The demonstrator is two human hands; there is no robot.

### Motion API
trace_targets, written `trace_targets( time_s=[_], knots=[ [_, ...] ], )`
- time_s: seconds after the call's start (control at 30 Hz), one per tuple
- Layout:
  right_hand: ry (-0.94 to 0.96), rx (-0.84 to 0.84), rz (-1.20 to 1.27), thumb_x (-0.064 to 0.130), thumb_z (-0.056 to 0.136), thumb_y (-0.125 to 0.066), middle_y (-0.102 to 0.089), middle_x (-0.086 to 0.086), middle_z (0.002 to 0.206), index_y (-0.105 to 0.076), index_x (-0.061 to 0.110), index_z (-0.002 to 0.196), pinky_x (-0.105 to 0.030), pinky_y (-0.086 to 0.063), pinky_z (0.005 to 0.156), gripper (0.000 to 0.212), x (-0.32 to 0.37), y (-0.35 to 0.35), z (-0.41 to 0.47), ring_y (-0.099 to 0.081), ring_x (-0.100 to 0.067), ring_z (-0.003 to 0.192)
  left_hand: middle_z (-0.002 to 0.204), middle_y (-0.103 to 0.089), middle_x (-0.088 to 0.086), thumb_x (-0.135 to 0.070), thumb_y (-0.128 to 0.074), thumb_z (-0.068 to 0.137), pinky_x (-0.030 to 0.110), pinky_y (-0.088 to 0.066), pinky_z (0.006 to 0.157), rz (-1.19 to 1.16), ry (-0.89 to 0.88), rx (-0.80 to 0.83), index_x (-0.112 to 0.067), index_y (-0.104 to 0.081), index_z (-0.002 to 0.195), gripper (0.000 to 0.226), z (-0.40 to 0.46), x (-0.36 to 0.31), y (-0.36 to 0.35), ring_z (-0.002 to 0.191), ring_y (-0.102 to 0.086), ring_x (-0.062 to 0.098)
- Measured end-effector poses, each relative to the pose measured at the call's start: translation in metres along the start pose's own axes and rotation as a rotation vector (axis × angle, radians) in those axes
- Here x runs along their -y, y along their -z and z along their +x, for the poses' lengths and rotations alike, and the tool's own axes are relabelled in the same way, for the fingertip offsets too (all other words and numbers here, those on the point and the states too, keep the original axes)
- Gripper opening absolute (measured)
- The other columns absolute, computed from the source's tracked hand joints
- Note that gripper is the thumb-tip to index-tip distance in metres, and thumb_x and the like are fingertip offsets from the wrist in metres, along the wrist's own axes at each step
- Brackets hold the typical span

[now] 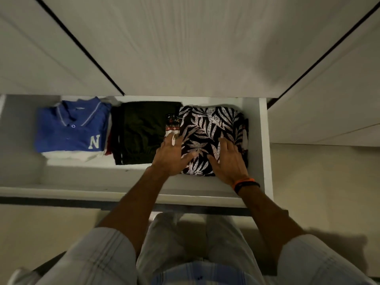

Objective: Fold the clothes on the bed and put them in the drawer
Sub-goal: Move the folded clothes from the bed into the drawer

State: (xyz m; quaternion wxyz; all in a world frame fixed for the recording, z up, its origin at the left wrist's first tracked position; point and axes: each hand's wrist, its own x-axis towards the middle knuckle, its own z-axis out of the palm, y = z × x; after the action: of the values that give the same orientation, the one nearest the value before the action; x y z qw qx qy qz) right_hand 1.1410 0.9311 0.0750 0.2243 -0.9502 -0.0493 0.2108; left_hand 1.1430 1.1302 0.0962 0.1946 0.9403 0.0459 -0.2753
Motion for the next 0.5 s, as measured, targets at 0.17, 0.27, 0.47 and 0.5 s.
trace_targets(
  time_s=[0.17,0.27,0.47,0.5],
  knots=[
    [0.046,-0.049,0.003,0.044,0.098,-0.052,-0.038,-0.02,0.15,-0.03,0.005,0.148,-0.049,-0.04,0.11,0.068,0.039,0.01,-0.025,-0.04,-0.035,0.135,0.16,-0.014,0.017,-0.062,-0.043,0.095,0.052,-0.028,0.116,0.047,0.0,-0.004,-0.017,-0.026,0.153,0.076,-0.036,0.025,0.027,0.143,-0.025,0.04],
    [0.076,-0.069,-0.023,0.042,0.099,-0.052,-0.039,-0.019,0.149,-0.031,0.004,0.148,-0.044,-0.037,0.112,0.066,0.072,0.002,-0.041,-0.041,-0.034,0.135,0.16,-0.015,0.018,-0.06,-0.043,0.096,0.052,-0.028,0.116,0.09,0.0,0.004,-0.016,-0.028,0.152,0.073,-0.052,0.056,0.039,0.144,-0.024,0.04],
    [0.033,-0.067,-0.062,0.047,0.1,-0.045,-0.043,-0.018,0.146,-0.035,0.005,0.146,-0.046,-0.04,0.109,0.063,0.128,-0.028,-0.066,-0.042,-0.032,0.133,0.16,-0.016,0.017,-0.061,-0.04,0.097,0.05,-0.029,0.116,0.141,-0.064,0.019,-0.014,-0.022,0.154,0.076,-0.086,0.11,0.054,0.145,-0.024,0.037],
    [0.029,-0.065,-0.072,0.047,0.1,-0.044,-0.044,-0.017,0.145,-0.037,0.006,0.145,-0.045,-0.04,0.108,0.061,0.135,-0.031,-0.07,-0.043,-0.031,0.132,0.161,-0.015,0.016,-0.061,-0.04,0.097,0.05,-0.028,0.116,0.136,-0.064,0.018,-0.015,-0.019,0.155,0.077,-0.091,0.117,0.055,0.145,-0.023,0.036]
  ],
)
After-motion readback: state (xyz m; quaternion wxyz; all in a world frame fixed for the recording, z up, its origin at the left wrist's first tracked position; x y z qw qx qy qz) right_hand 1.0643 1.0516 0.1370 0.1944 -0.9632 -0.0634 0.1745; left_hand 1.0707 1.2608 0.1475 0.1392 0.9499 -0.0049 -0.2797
